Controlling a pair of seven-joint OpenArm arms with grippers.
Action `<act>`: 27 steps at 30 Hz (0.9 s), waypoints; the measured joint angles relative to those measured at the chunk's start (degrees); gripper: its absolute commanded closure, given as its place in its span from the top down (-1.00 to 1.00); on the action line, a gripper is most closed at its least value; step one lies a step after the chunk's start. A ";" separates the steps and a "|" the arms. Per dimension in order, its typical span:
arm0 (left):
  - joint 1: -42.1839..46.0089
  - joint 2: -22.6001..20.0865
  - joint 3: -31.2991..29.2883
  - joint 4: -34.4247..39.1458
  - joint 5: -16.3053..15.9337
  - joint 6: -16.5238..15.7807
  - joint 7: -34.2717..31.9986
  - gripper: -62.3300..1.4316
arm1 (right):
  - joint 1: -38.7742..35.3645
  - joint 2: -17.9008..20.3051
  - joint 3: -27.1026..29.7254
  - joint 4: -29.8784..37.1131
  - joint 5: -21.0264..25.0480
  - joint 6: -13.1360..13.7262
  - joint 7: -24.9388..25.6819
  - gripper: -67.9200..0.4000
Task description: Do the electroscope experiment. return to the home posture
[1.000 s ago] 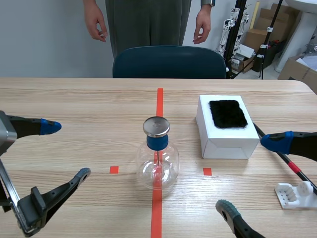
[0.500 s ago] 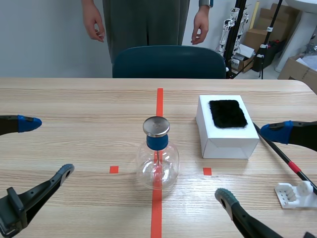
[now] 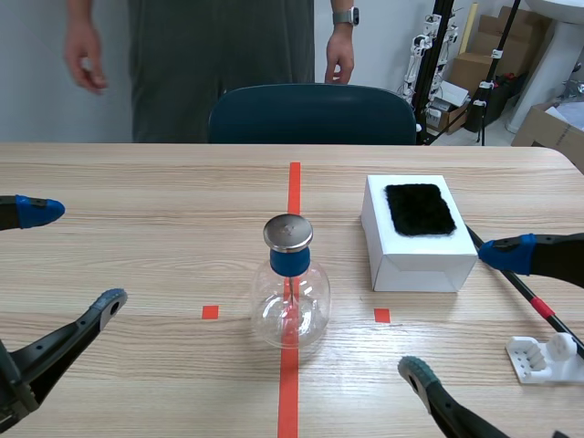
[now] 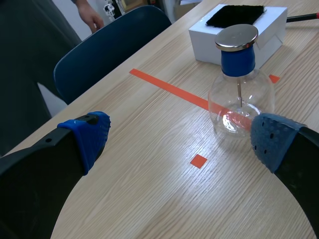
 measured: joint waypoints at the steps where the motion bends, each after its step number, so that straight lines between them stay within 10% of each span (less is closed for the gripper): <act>1: 0.11 0.00 -0.09 0.00 0.04 0.00 0.22 0.91 | 0.00 0.00 0.00 0.00 0.00 0.00 0.00 0.86; 27: 0.11 -0.02 -0.46 0.00 0.44 0.02 0.46 0.91 | 0.00 0.00 0.00 0.00 0.00 -0.02 -4.11 0.86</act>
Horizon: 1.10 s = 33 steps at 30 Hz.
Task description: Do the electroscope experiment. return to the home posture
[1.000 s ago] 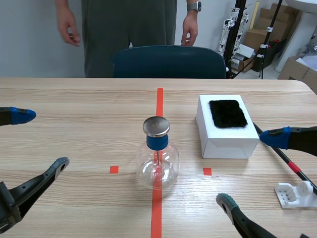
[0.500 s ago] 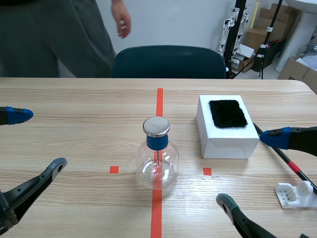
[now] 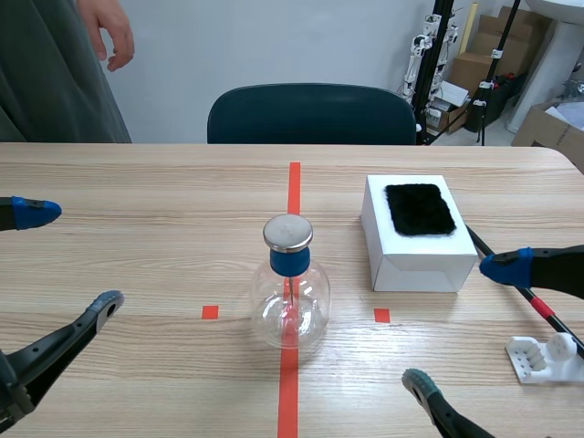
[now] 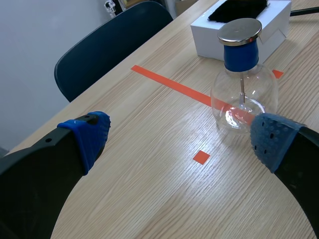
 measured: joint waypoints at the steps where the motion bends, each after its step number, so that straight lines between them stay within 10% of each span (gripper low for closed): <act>1: 0.00 0.00 0.00 0.00 0.00 0.00 0.00 0.91 | 0.00 0.00 0.00 0.00 0.00 0.00 0.00 0.86; 33: 0.00 0.00 0.00 0.00 0.00 0.00 0.66 0.91 | 0.00 0.00 0.00 0.00 0.00 0.00 0.00 0.86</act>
